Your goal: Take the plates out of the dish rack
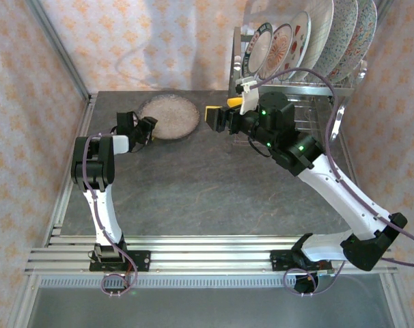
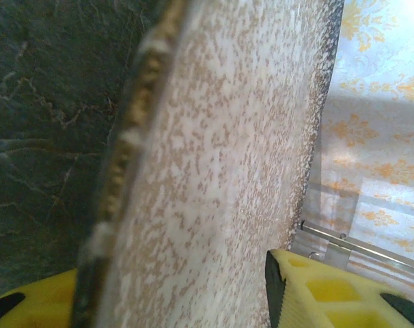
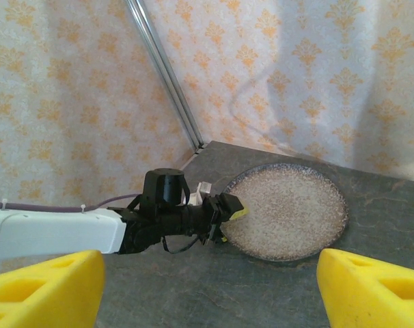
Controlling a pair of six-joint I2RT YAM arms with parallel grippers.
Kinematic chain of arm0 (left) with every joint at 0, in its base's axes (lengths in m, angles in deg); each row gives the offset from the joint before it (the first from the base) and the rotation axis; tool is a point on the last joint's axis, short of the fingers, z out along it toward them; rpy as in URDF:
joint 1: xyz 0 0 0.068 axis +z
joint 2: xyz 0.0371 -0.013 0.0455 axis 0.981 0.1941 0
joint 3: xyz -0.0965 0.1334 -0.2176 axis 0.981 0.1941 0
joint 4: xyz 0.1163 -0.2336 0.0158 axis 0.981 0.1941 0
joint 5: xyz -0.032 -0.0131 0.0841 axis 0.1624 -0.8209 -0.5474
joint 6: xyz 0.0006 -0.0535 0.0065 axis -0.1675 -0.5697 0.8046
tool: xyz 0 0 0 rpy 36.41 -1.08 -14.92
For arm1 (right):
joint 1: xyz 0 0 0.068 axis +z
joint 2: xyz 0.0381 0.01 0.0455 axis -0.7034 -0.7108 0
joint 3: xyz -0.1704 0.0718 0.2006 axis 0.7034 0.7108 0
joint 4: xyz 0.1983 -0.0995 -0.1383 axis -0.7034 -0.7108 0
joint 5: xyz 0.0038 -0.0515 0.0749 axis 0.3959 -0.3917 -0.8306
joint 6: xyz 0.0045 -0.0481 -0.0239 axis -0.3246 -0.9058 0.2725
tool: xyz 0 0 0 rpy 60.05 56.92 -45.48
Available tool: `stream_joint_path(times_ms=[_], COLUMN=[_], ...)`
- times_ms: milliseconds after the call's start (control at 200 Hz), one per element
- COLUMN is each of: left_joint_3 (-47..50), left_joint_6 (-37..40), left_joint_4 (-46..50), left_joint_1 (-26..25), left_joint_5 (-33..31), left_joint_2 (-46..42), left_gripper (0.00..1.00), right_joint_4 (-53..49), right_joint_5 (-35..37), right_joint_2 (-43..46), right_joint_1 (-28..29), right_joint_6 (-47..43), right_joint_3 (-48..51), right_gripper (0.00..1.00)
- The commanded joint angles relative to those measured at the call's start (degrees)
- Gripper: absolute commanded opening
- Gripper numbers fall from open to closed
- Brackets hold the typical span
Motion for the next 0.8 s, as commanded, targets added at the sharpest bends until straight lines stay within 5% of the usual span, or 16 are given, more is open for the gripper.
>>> stream_joint_path(times_ms=[0, 796], left_joint_3=[-4.98, -22.19], left_joint_6=[3.21, 12.57], left_joint_4=[5.93, 46.79], left_joint_1=[-1.2, -3.46], left_joint_5=[1.96, -7.66], left_joint_2=[0.7, 5.4], left_gripper=[0.5, 0.64], right_joint_4=[-0.44, -2.32], right_joint_5=[1.52, 5.0], right_joint_2=[-0.08, -0.07], right_joint_1=[0.03, 0.04], right_joint_6=[0.76, 1.9], right_joint_3=[-2.54, -3.3], right_gripper=[0.81, 0.82])
